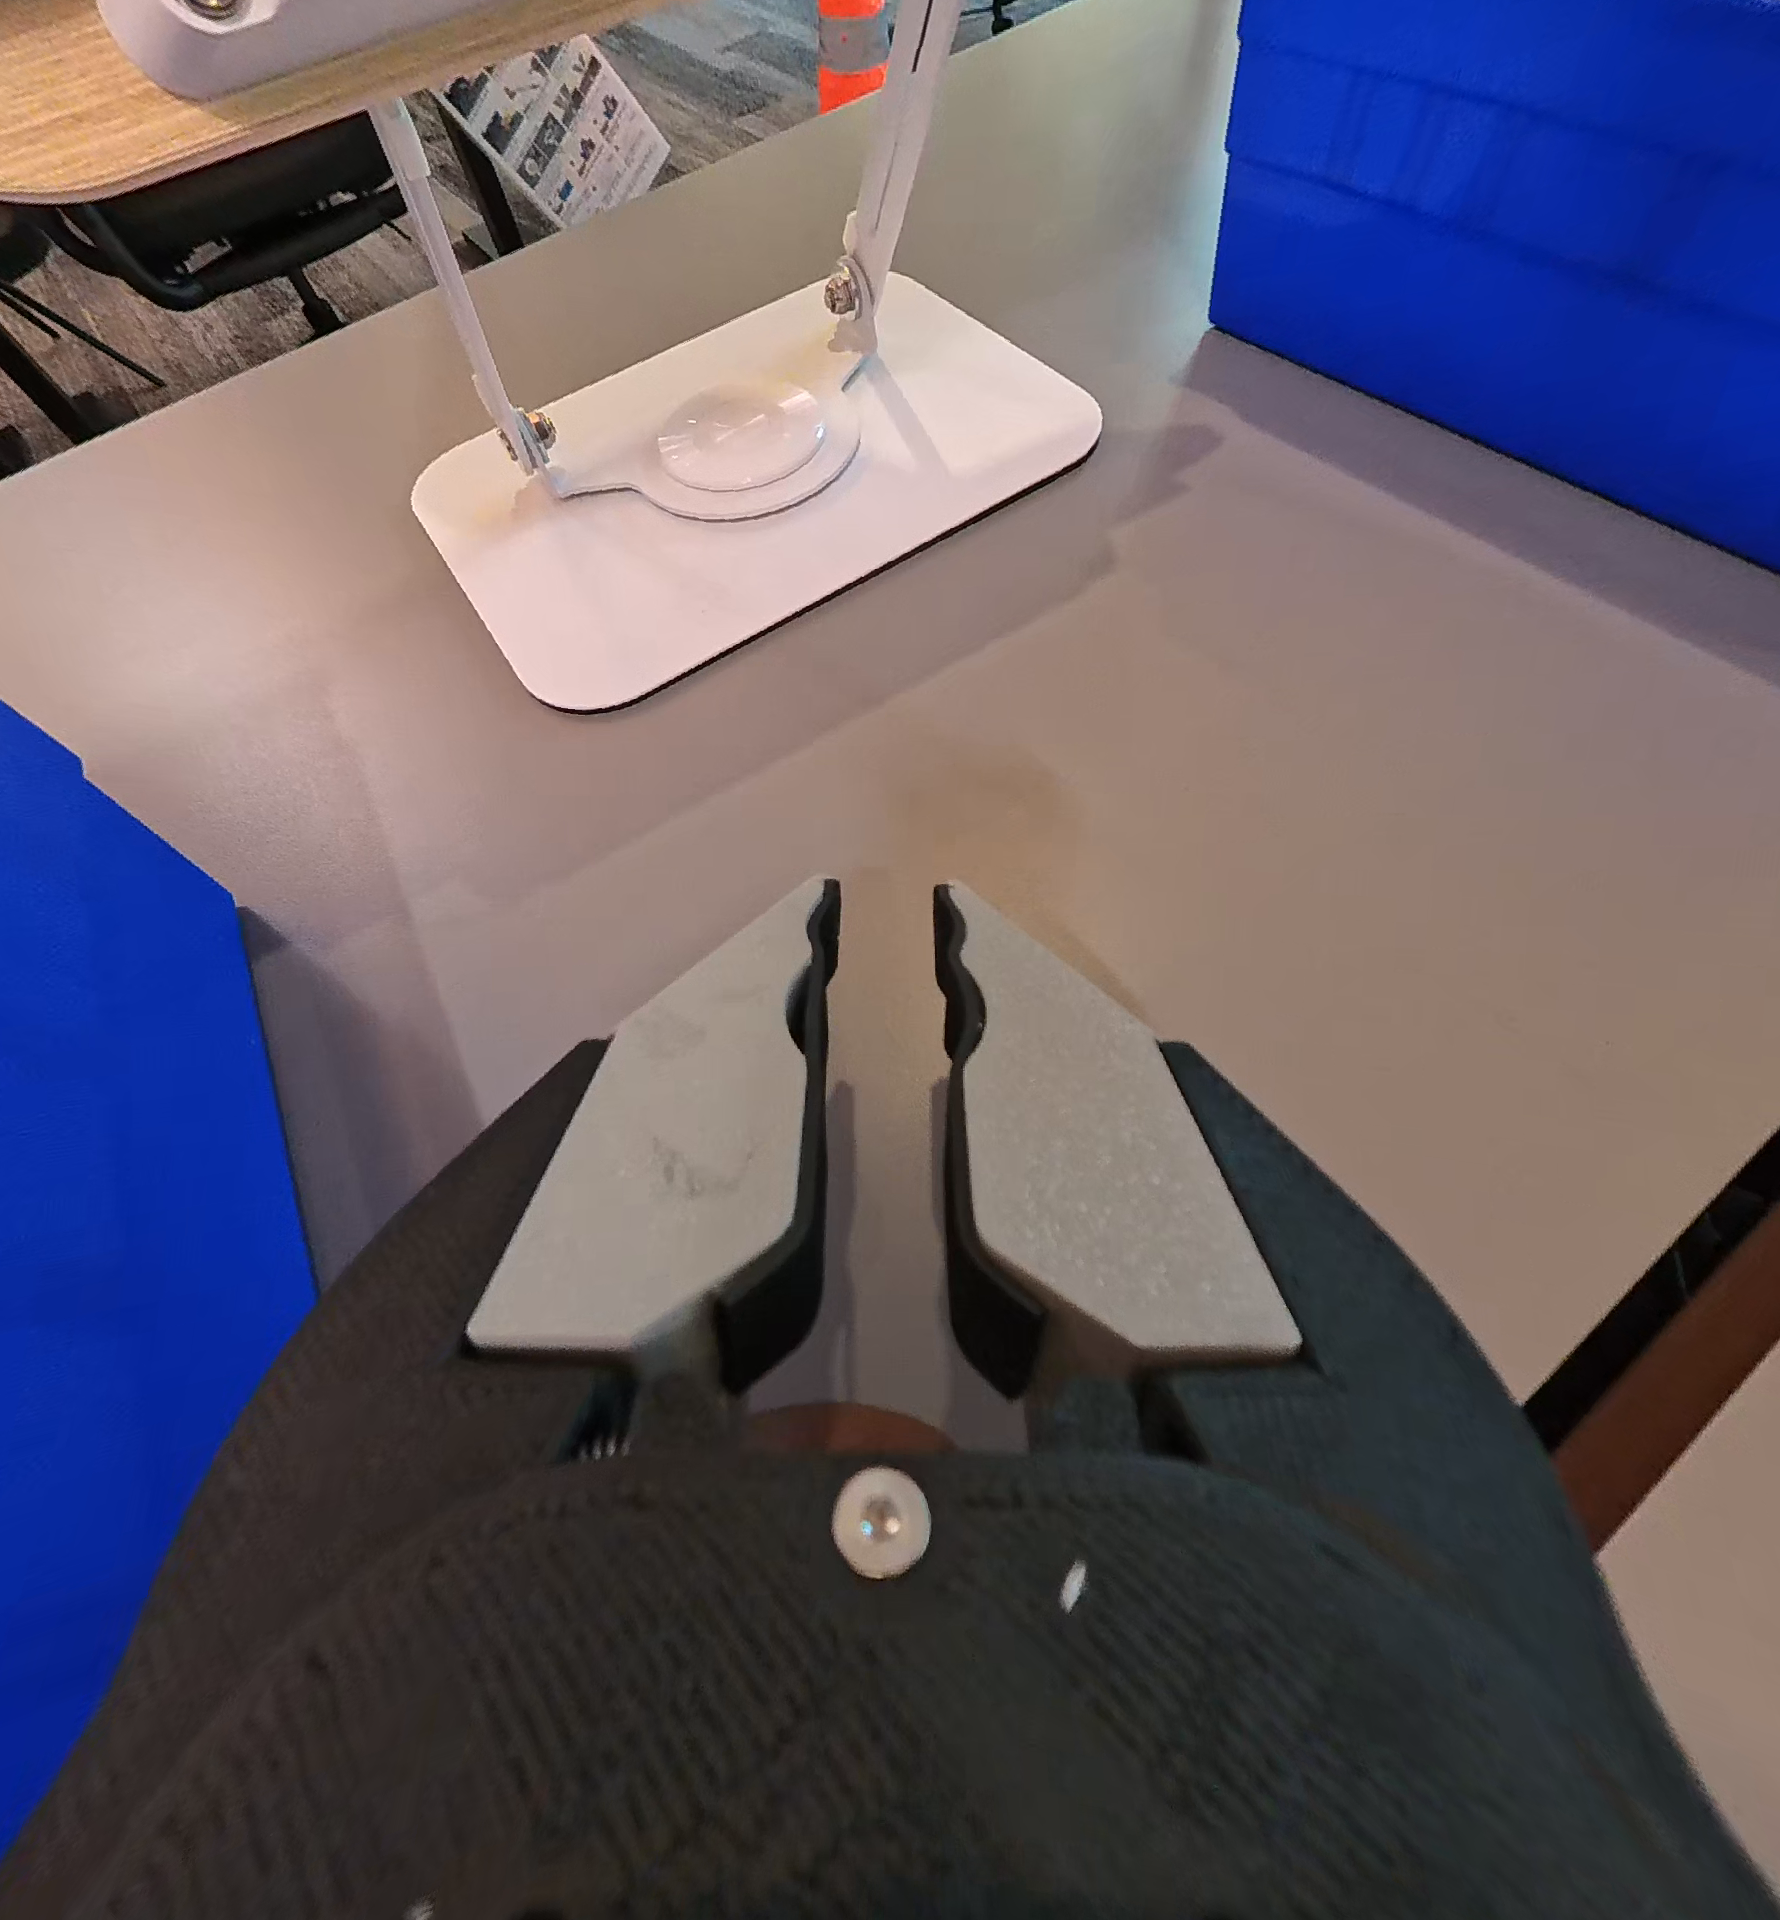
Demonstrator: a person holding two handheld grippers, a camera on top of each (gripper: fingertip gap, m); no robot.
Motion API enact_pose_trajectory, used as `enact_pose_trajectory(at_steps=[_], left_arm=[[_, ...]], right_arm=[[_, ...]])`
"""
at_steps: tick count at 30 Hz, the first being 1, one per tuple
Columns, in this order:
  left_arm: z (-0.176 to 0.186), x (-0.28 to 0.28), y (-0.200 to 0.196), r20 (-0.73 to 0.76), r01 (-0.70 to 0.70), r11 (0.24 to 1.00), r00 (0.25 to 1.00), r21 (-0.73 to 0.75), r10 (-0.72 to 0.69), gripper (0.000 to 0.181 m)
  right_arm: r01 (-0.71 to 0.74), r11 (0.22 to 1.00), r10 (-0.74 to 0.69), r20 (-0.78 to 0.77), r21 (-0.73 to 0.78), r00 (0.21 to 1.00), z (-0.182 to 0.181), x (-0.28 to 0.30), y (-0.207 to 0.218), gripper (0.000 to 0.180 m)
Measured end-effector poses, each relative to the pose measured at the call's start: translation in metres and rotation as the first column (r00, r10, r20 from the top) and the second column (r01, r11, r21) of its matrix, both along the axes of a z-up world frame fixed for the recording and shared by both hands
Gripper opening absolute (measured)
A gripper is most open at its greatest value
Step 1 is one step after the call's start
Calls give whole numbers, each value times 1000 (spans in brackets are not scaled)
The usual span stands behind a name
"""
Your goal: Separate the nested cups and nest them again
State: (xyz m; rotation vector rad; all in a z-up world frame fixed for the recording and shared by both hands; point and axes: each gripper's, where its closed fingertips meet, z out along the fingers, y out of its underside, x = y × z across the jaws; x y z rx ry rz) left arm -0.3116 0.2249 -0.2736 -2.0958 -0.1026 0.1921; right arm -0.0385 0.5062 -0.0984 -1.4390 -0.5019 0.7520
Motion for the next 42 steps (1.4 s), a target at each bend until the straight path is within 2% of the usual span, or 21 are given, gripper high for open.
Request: enact_pose_trajectory(at_steps=[12, 42], left_arm=[[-1, 1, 0, -5, 2, 1000, 1000, -6, -2, 15], [-1, 2, 0, -16, 7, 1000, 1000, -8, -7, 16]], right_arm=[[-49, 999, 49, 88, -2, 995, -9, -8, 3, 0], [-101, 992, 114, 179, -77, 977, -29, -19, 3, 0]])
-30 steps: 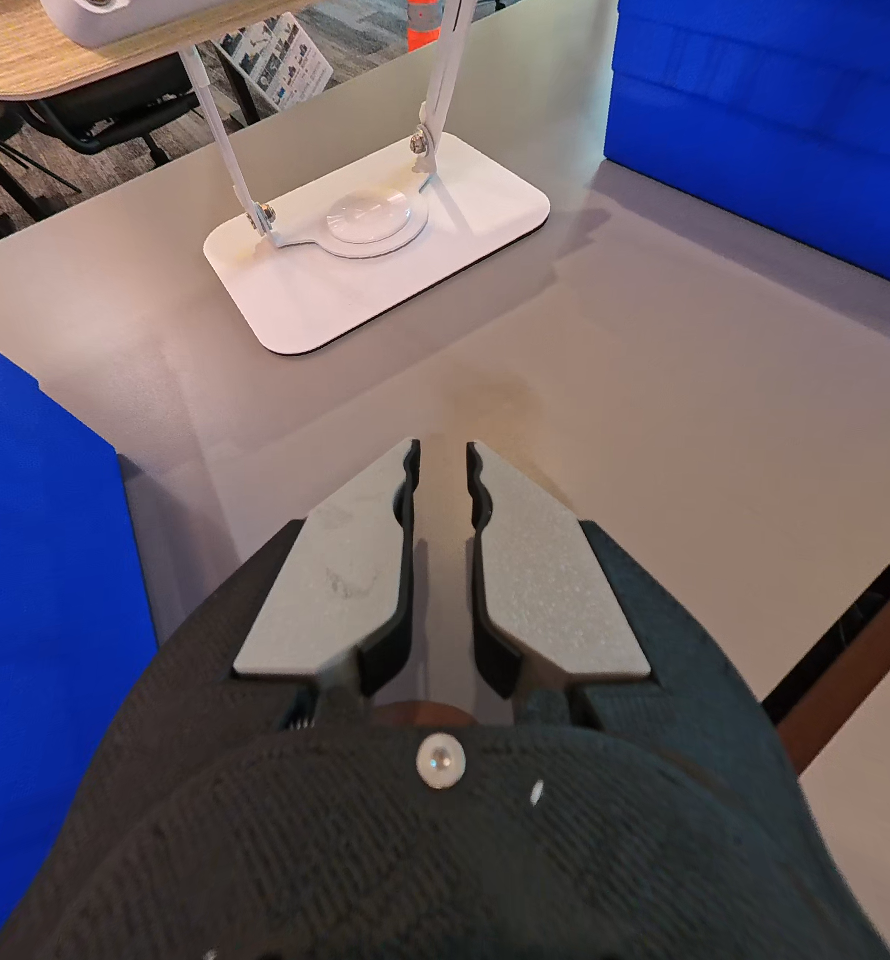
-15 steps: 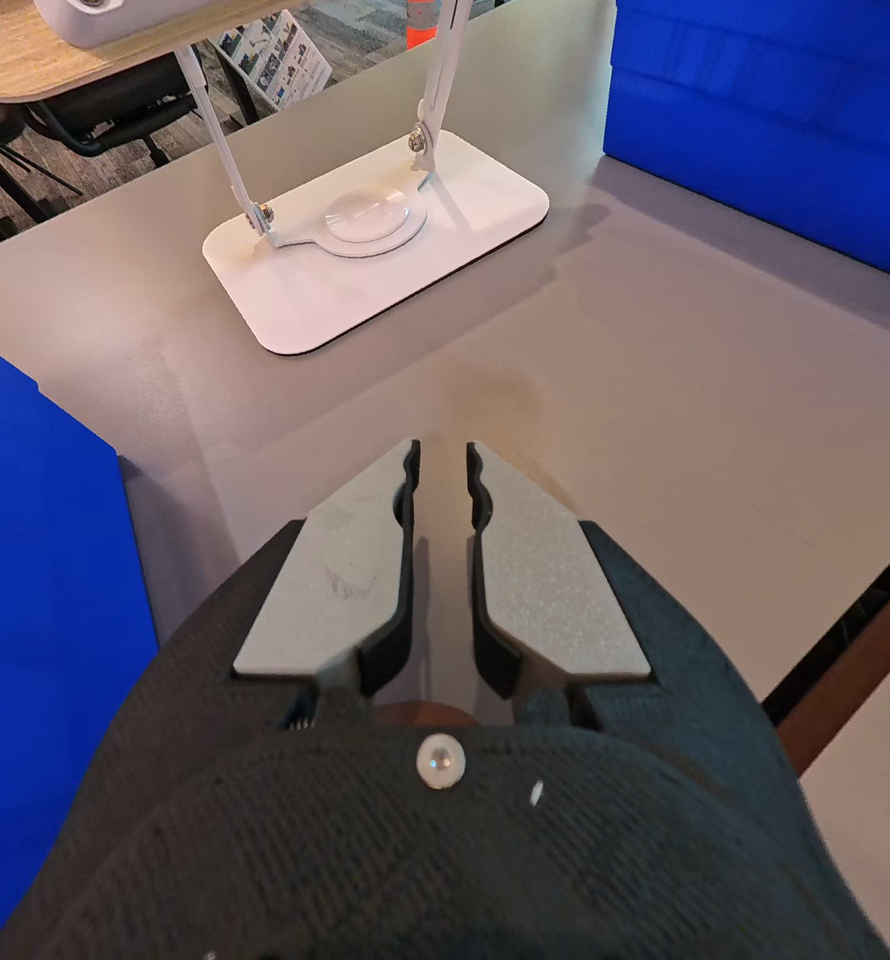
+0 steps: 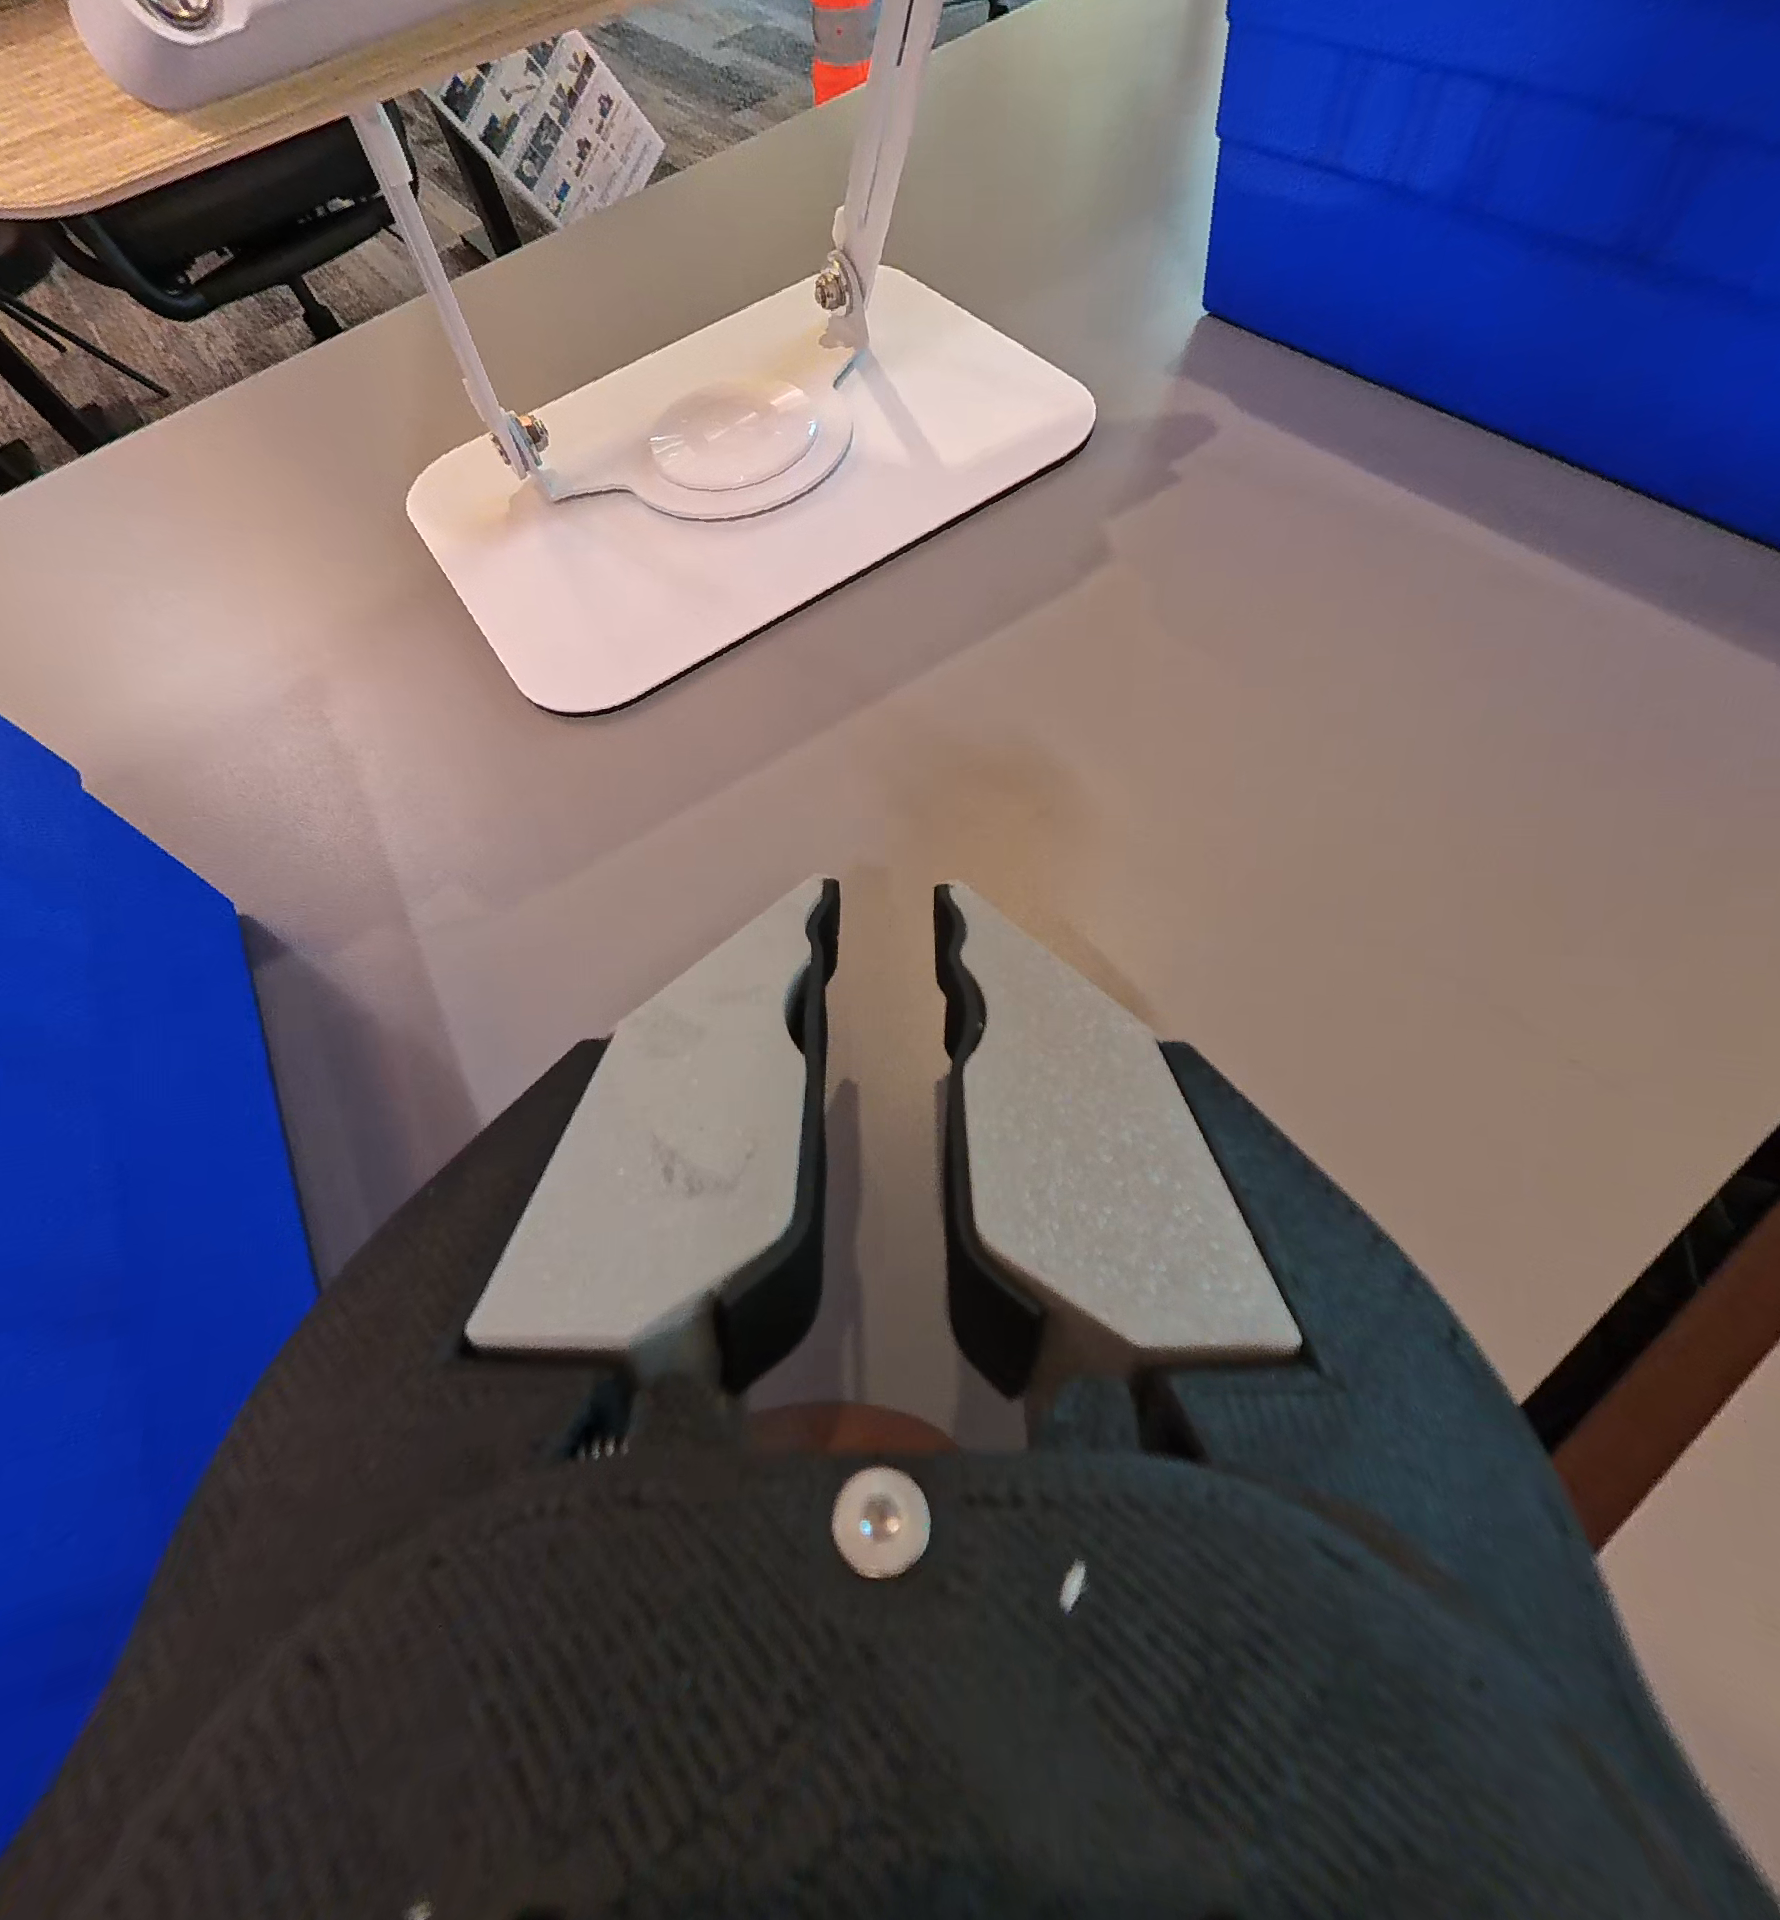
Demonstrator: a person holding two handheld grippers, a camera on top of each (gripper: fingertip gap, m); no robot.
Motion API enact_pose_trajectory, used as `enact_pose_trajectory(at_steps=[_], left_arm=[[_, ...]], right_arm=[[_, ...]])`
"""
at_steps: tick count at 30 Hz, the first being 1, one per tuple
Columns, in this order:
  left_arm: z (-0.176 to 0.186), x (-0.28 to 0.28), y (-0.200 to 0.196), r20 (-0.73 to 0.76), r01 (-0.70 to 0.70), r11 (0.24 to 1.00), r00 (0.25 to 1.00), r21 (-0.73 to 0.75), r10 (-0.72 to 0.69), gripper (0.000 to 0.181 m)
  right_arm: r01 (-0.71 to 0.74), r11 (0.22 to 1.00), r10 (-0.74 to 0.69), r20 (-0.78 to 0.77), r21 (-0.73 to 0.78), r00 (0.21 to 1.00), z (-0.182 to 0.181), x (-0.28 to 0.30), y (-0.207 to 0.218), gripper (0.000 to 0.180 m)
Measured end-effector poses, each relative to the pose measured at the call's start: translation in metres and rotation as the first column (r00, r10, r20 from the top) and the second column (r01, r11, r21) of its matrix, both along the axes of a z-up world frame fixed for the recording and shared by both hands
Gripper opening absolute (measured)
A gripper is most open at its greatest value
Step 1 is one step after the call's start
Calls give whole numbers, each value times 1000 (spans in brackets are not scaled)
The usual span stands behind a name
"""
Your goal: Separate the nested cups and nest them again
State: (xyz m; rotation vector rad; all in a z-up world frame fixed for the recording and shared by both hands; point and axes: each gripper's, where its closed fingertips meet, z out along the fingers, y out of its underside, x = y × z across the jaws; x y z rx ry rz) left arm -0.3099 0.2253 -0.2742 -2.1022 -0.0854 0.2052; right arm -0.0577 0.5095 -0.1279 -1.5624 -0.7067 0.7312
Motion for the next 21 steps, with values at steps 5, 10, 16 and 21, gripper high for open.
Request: enact_pose_trajectory(at_steps=[5, 10, 16, 21], left_arm=[[-1, 1, 0, 0, 2, 1000, 1000, -3, -2, 16], [0, 0, 0, -1, 2, 1000, 1000, -2, -2, 16], [-1, 1, 0, -2, 4, 1000, 1000, -3, -4, 16], [-1, 1, 0, 3, 4, 1000, 1000, -3, -4, 16]], right_arm=[[4, 1000, -4, 6, 7, 1000, 0, 0, -1, 0], [5, 1000, -5, 4, 5, 1000, 0, 0, 0, 0], [4, 1000, -4, 12, 4, 1000, -1, 0, 1, 0], [10, 1000, -10, 15, -4, 1000, -4, 2, 5, 0]])
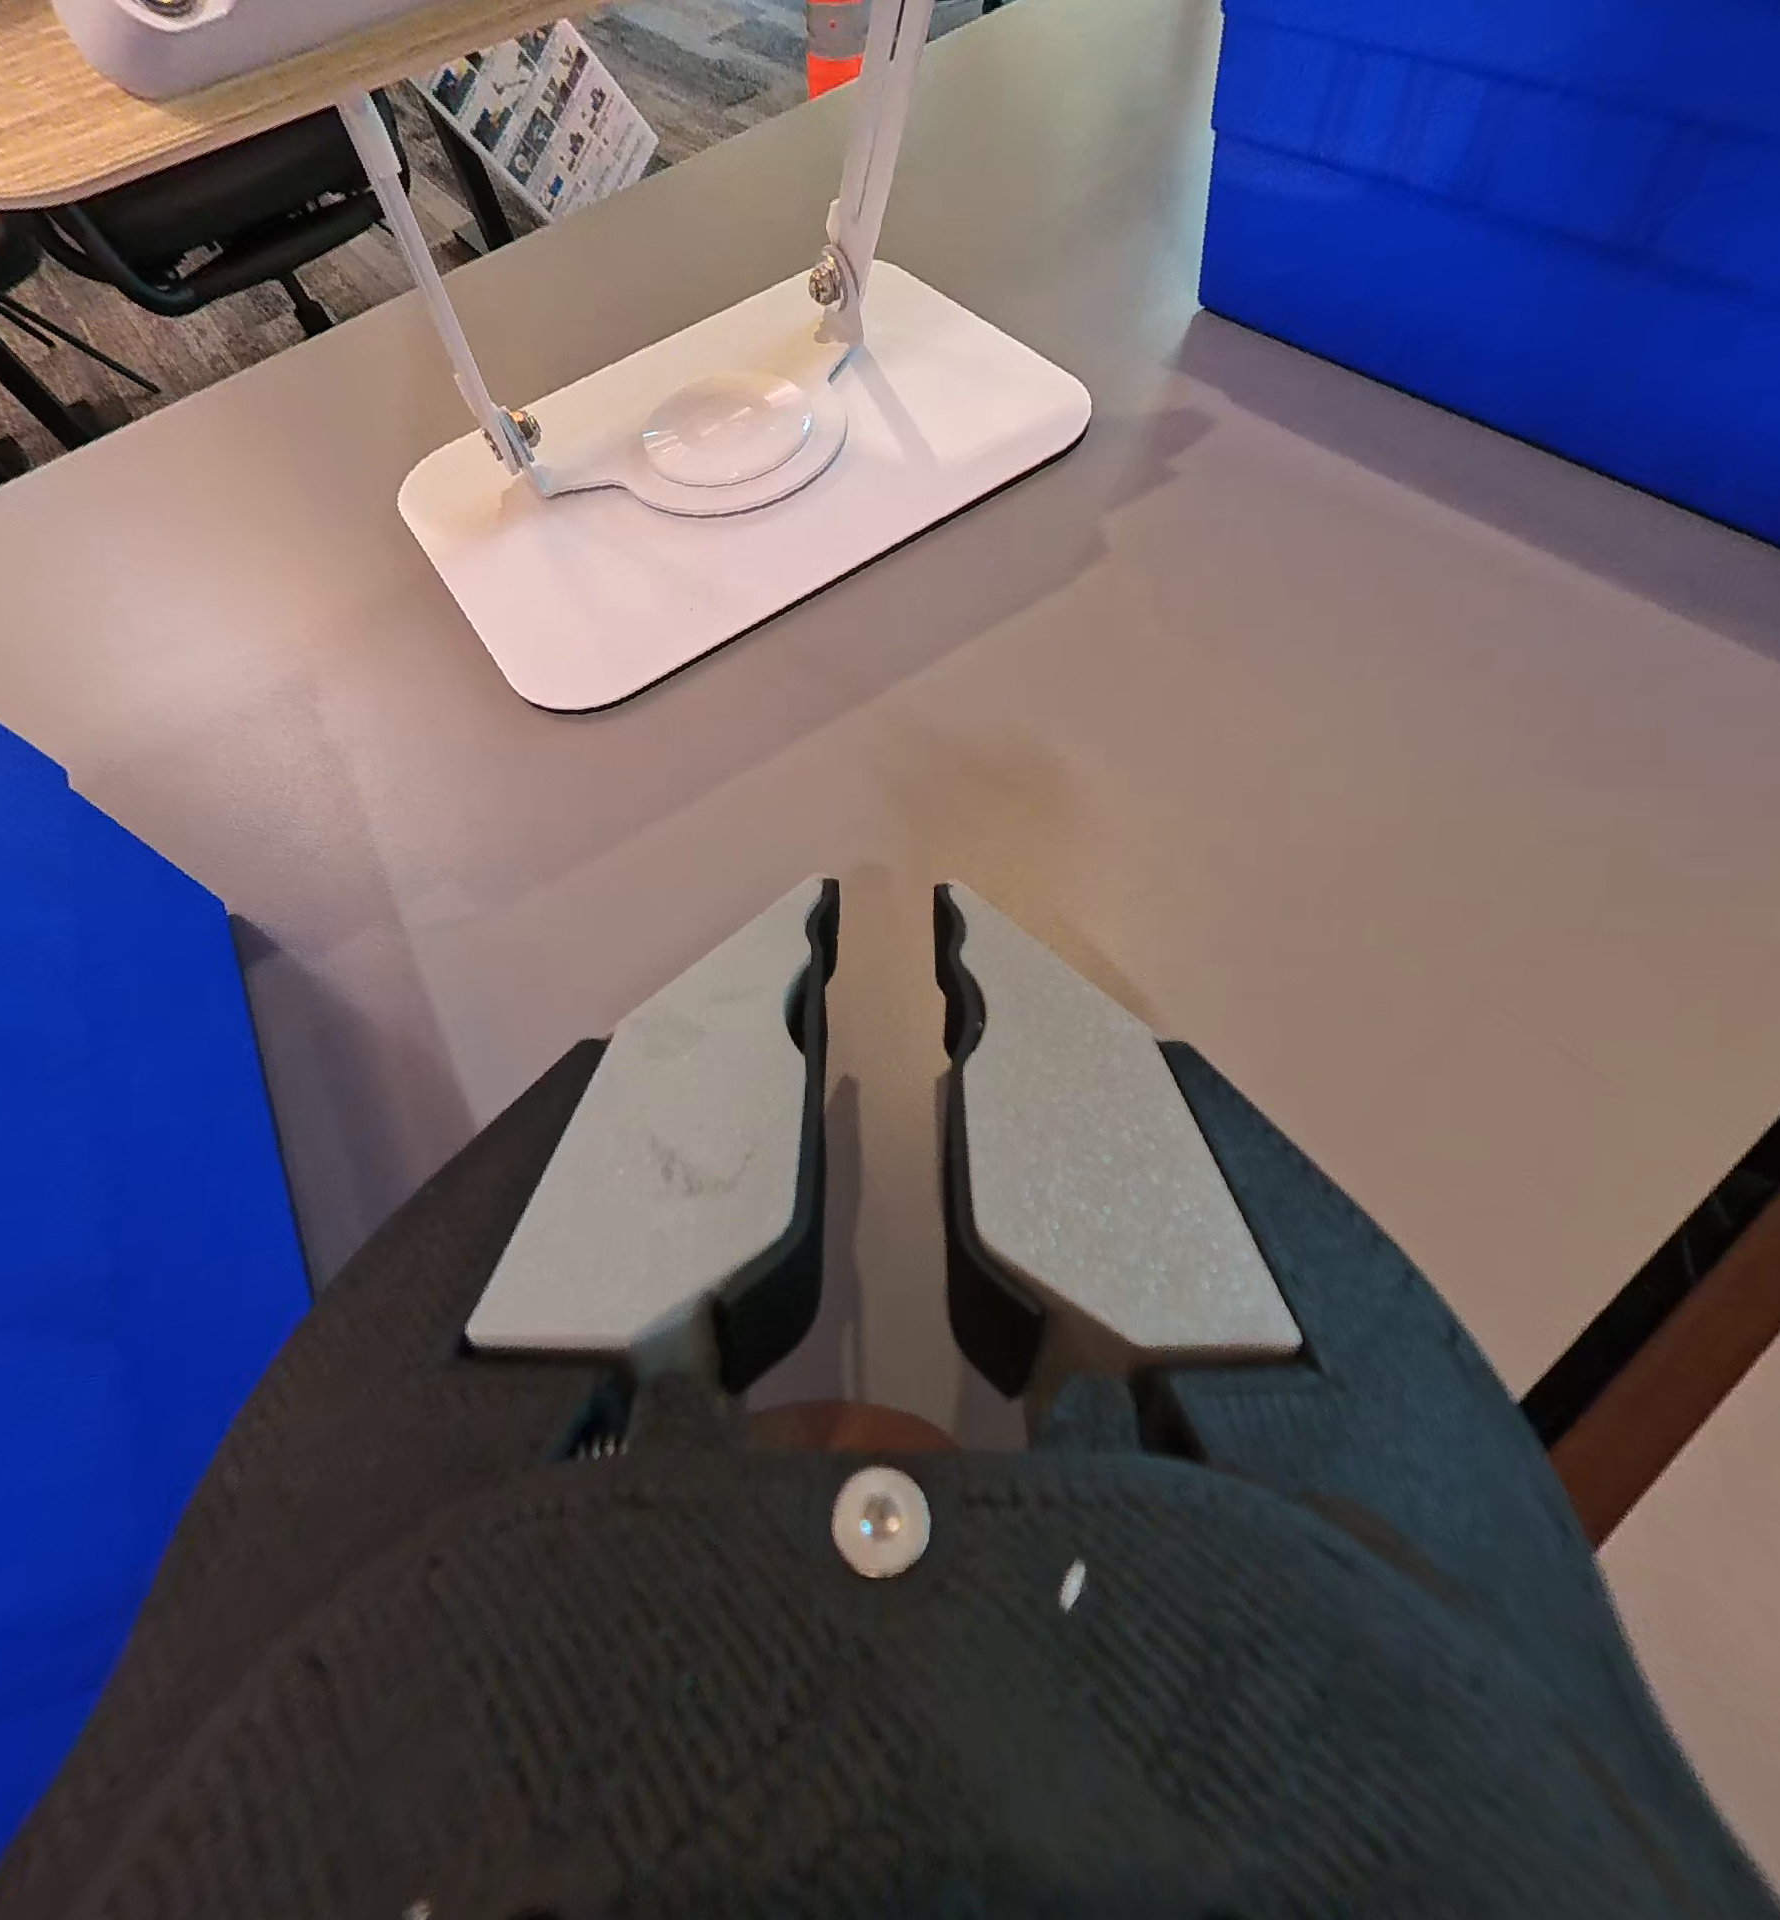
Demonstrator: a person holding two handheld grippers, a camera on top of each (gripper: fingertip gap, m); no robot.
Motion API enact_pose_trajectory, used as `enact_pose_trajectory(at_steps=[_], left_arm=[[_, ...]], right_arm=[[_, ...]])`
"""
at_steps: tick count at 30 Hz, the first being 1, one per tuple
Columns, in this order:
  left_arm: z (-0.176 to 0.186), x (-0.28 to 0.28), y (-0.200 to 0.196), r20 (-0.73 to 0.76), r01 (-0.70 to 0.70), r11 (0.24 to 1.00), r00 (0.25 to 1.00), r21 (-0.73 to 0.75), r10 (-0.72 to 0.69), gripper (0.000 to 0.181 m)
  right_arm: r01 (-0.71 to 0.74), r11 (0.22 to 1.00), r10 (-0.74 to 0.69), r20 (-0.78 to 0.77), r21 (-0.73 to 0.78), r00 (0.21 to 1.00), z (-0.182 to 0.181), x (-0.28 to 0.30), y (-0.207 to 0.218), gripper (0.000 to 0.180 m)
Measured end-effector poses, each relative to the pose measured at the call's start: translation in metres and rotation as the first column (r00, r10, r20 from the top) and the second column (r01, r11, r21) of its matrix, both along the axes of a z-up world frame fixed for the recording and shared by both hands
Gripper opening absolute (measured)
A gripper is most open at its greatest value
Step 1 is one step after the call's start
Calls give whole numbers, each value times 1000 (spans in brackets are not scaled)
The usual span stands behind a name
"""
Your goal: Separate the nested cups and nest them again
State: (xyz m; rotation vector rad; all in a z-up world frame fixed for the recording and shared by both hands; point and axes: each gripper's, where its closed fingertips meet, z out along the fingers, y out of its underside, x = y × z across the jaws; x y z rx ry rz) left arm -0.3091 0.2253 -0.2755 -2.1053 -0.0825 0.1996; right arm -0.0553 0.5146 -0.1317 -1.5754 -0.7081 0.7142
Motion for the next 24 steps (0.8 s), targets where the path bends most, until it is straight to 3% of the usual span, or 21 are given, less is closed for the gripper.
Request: enact_pose_trajectory(at_steps=[17, 24], left_arm=[[1, 0, 0, 0, 0, 1000, 1000, 5, 0, 16], [2, 3, 1, 5, 10, 1000, 1000, 8, -10, 16]], right_arm=[[20, 1000, -20, 6, 23, 1000, 5, 4, -1, 0], [52, 999, -53, 85, 16, 995, -5, 9, 9, 0]])
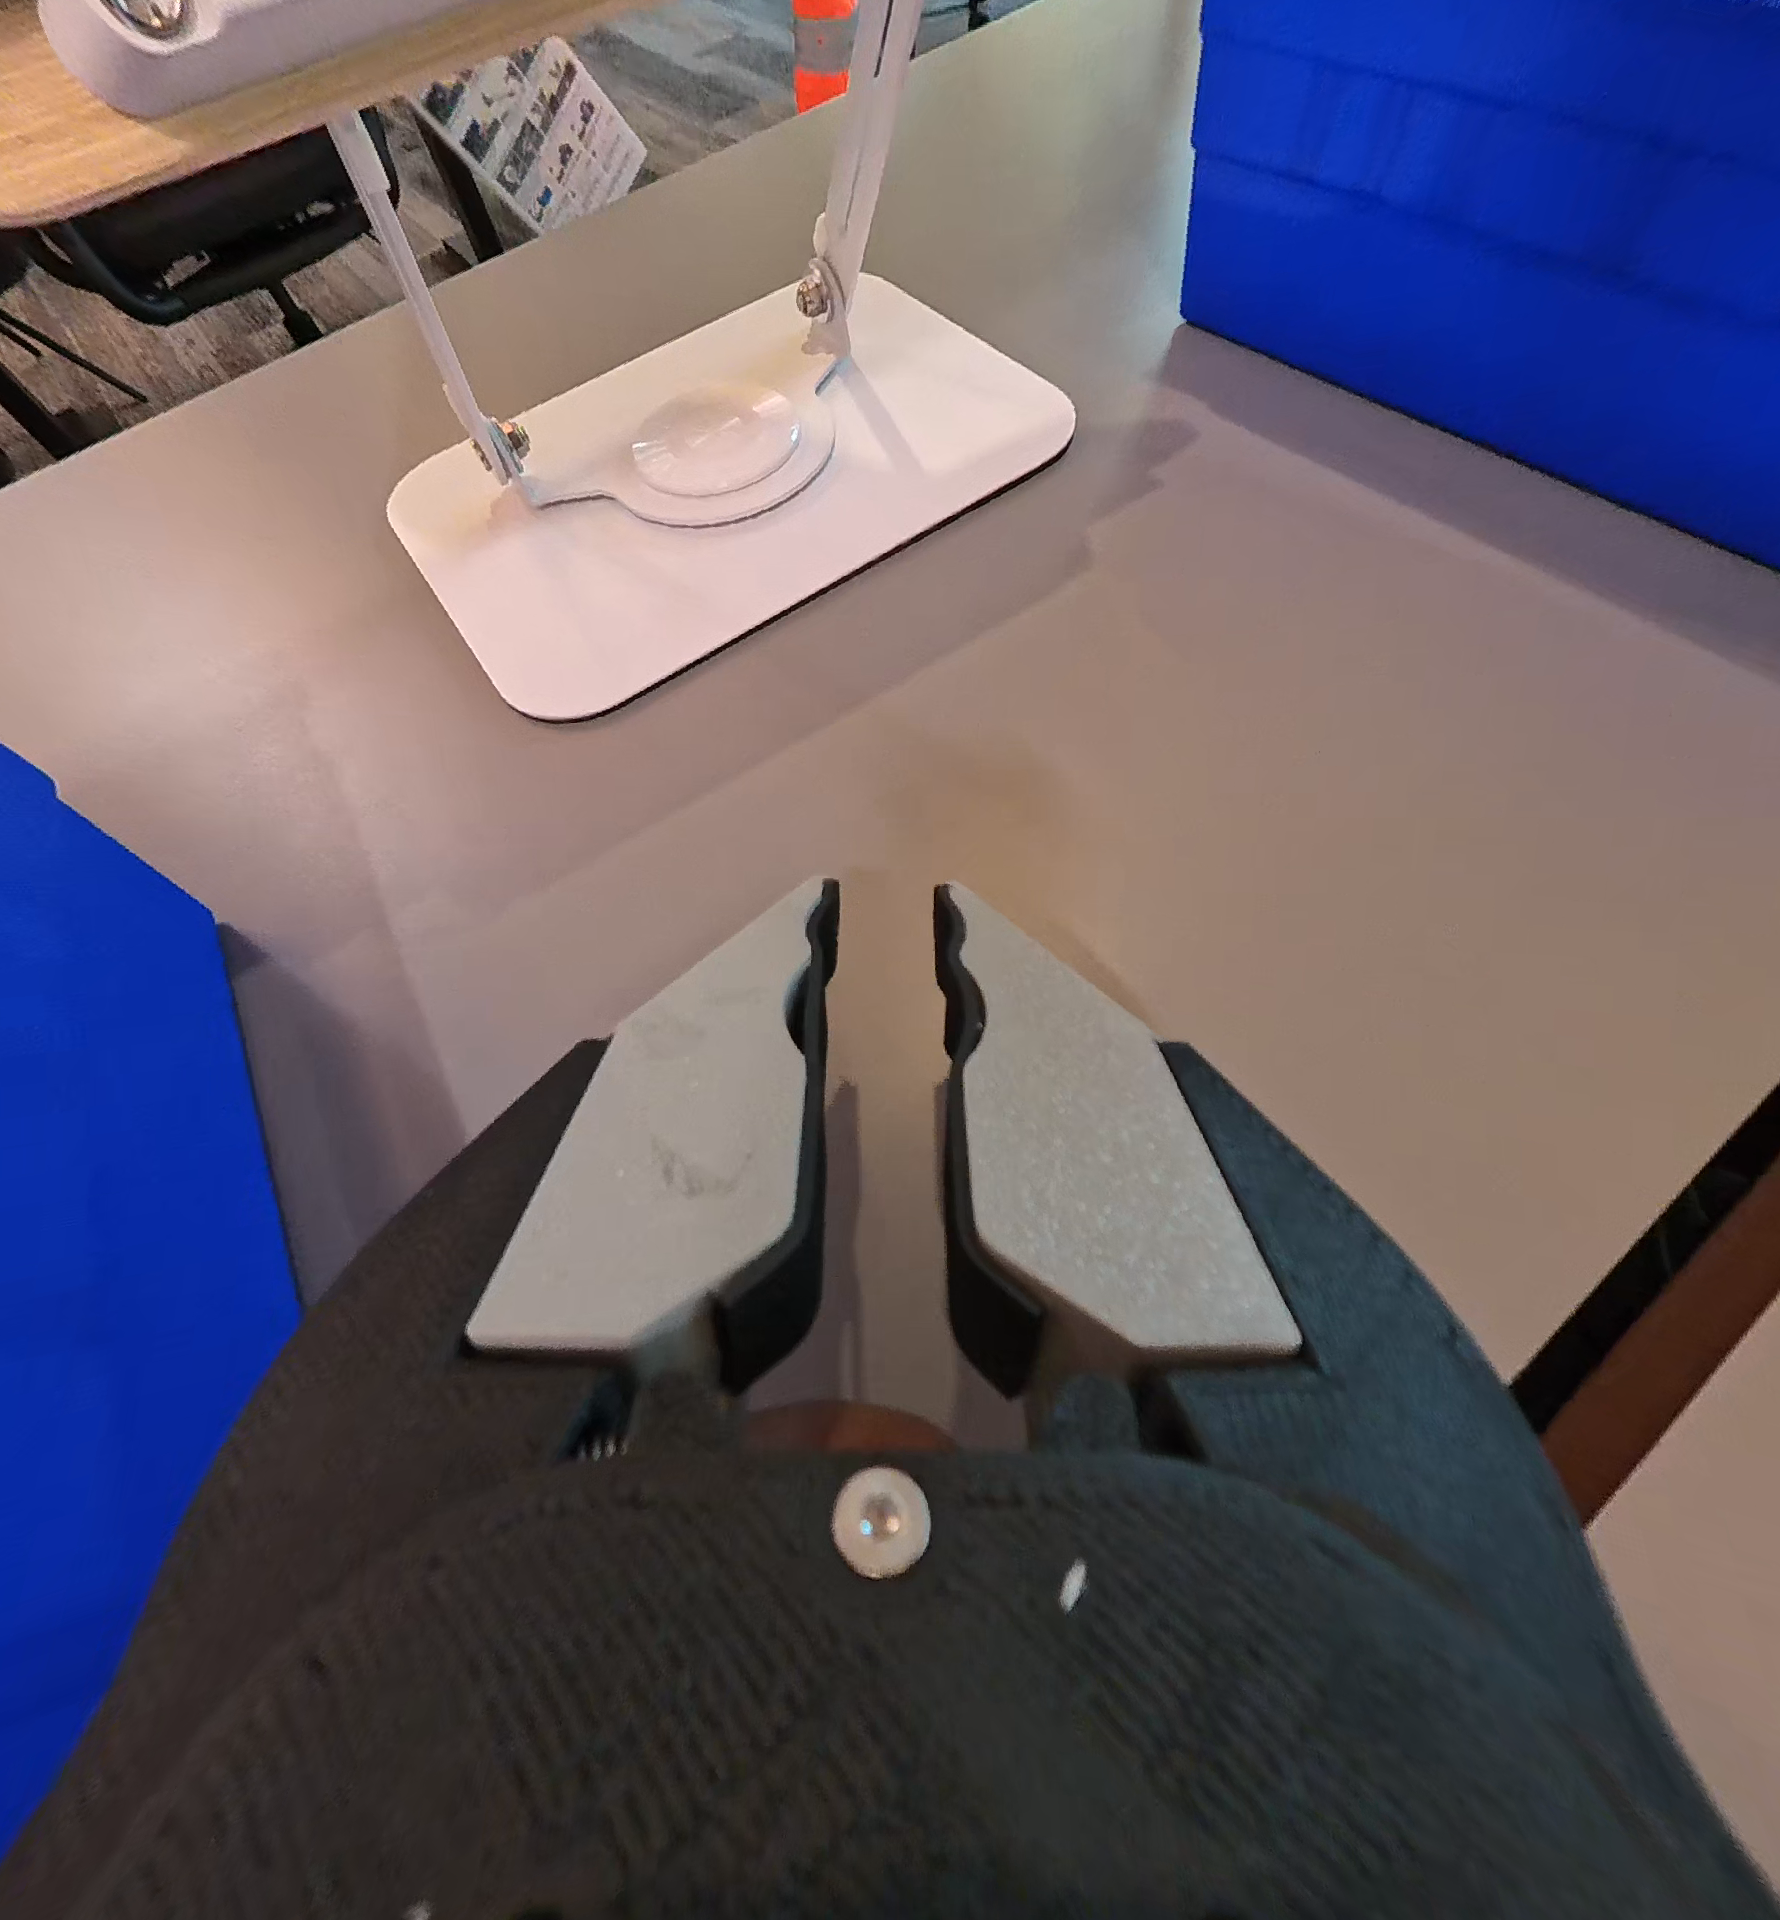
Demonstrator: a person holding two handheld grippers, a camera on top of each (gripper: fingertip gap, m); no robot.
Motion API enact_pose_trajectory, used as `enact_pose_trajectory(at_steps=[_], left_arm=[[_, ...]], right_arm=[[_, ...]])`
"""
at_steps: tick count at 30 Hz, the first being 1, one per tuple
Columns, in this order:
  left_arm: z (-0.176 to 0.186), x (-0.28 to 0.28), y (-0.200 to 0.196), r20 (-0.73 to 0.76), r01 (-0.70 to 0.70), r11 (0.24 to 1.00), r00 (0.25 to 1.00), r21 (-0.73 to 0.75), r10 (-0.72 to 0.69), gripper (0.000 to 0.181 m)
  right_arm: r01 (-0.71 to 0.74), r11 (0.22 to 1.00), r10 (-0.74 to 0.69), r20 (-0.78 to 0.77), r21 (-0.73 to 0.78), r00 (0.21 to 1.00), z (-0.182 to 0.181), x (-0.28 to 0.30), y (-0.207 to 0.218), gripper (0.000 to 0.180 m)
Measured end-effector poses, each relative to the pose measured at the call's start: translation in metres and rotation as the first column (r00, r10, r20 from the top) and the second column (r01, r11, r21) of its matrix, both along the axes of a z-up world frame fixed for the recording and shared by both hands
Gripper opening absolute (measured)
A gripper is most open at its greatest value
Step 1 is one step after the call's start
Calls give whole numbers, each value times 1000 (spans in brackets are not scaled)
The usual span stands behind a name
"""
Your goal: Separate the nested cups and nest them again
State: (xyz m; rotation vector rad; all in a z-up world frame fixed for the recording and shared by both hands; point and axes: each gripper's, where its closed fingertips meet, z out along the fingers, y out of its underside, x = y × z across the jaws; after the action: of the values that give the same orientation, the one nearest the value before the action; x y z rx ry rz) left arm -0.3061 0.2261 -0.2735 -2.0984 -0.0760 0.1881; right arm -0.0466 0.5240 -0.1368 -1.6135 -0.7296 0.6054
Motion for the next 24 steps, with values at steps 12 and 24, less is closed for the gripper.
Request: enact_pose_trajectory(at_steps=[12, 24], left_arm=[[6, -2, -1, 15, -6, 1000, 1000, 28, 6, 15], [6, -4, -1, 27, -8, 999, 1000, 31, 7, 16]], right_arm=[[-63, 985, 119, 364, -161, 924, 15, -9, 8, 0], [-19, 973, 159, 607, -231, 779, 10, -21, 20, 16]])
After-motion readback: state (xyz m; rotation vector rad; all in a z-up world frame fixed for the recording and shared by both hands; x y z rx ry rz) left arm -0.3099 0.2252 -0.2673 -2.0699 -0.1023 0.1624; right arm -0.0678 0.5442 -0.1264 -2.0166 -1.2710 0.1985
